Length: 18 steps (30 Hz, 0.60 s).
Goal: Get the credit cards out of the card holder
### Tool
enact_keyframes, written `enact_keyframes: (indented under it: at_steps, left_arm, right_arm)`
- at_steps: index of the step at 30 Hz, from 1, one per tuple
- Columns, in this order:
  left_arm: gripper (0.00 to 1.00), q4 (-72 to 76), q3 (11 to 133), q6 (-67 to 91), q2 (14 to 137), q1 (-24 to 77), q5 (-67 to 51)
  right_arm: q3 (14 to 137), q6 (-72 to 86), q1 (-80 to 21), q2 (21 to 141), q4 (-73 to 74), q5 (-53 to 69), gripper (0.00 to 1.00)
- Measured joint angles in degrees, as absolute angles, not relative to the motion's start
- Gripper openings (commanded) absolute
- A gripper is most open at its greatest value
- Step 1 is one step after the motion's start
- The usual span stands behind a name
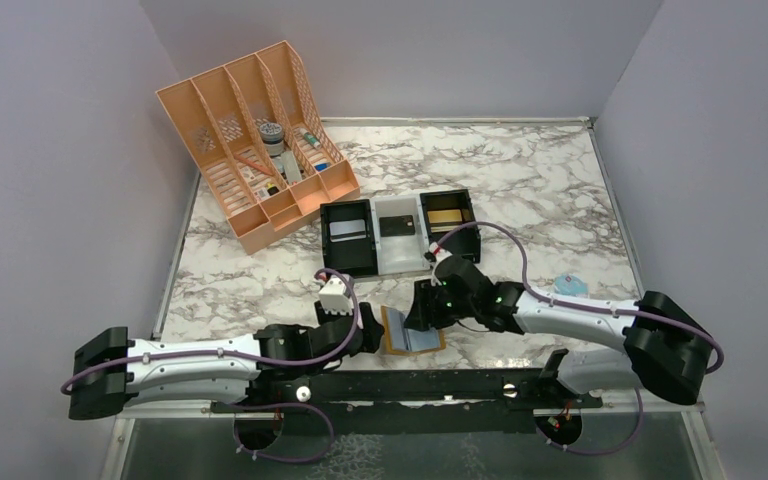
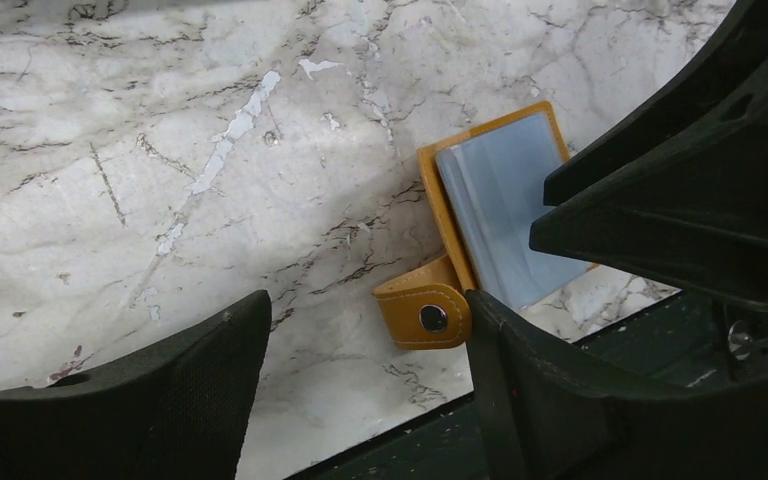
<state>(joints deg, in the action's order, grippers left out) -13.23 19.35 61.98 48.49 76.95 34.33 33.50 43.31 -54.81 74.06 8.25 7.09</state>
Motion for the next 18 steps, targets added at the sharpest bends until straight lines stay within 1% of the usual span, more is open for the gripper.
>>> enact_keyframes:
  at_steps: [5,8,9,14,15,16,18]
  left_arm:
    - [0.78,-12.8,20.27,60.47,46.92,76.95,33.74]
    - [0.74,-10.31,20.25,58.83,47.4,76.95,32.12]
    - [0.7,-8.97,20.25,58.3,47.9,76.95,31.44]
    - [0.36,-4.49,20.47,56.62,53.1,76.95,29.5]
    - [0.31,-4.23,20.8,56.38,54.61,76.95,29.1]
    - [0.26,-3.88,21.15,56.03,55.77,76.95,28.84]
    - [0.21,-2.81,21.67,55.61,57.25,76.95,28.38]
  right_arm:
    - [31.81,44.14,-54.81,72.58,7.6,6.55,0.47]
    - [31.64,44.4,-54.81,71.92,7.31,6.2,0.47]
    - [31.57,44.51,-54.81,71.64,7.27,6.15,0.48]
    - [30.85,44.8,-54.81,70.02,7.07,5.63,0.48]
    - [30.59,44.84,-54.81,69.69,7.03,5.52,0.48]
    - [30.33,44.91,-54.81,69.34,7.05,5.34,0.48]
    - [29.87,45.06,-54.81,68.66,7.09,4.82,0.48]
